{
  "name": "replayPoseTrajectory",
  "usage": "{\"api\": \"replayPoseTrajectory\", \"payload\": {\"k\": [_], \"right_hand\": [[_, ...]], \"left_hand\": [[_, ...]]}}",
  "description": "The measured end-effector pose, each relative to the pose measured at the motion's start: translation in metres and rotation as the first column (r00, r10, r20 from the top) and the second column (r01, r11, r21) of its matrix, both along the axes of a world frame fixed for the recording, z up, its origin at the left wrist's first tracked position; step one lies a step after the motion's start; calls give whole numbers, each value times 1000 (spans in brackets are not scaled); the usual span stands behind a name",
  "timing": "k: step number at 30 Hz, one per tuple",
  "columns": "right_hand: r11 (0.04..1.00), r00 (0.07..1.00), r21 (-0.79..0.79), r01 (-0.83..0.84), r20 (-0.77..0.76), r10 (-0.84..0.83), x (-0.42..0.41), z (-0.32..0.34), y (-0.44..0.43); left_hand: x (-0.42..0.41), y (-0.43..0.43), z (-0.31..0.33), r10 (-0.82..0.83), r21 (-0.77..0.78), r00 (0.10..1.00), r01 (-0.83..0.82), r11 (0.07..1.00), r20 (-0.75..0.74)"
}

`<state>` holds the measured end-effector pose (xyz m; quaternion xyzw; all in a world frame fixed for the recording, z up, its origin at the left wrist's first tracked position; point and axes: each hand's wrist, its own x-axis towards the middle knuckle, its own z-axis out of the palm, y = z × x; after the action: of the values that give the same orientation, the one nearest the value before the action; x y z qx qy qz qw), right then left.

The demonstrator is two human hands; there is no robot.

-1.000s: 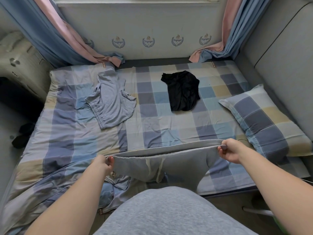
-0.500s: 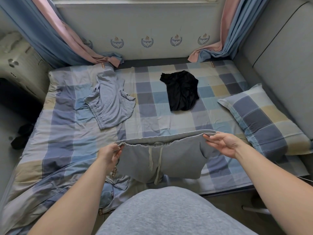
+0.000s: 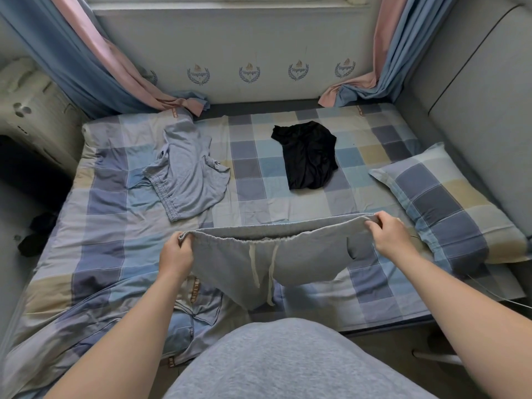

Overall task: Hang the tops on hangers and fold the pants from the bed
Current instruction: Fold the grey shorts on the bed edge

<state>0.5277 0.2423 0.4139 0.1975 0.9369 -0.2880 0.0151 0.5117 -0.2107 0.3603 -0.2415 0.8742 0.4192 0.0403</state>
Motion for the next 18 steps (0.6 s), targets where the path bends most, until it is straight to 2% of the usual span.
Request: {"api": "replayPoseTrajectory", "payload": {"k": [2,5,7,9,10,12,14,15,16,18], "right_hand": [[1000,1000,-31,4,8,-4,0,2,-1],[996,1000,-85,21,6,-20,-1,7,-4],[990,998,-126,58,-8,-60,-4,12,-8],[978,994,-178,106,-10,-109,-10,17,-17],[971,991,-199,133,-3,-137,-14,20,-22],[942,982,-278,189,34,-186,-21,27,-38],[835,973,-500,229,107,-203,-26,41,-60],[759,974,-610,227,140,-178,-26,49,-72],[707,981,-680,195,150,-126,-26,58,-83],[678,994,-732,69,106,13,-25,75,-101]], "left_hand": [[-5,0,4,49,137,998,-42,990,-42],[-11,2,11,119,194,993,-114,974,-14],[-14,8,19,169,171,985,-174,970,46],[-21,16,23,259,214,954,-287,934,151],[-25,22,27,289,324,931,-351,878,225],[-30,37,37,235,617,891,-441,652,389],[-32,54,47,167,763,872,-485,428,460],[-32,64,54,141,796,881,-469,383,452],[-30,74,62,105,822,902,-426,377,419],[-25,96,81,22,845,957,-266,464,289]]}}
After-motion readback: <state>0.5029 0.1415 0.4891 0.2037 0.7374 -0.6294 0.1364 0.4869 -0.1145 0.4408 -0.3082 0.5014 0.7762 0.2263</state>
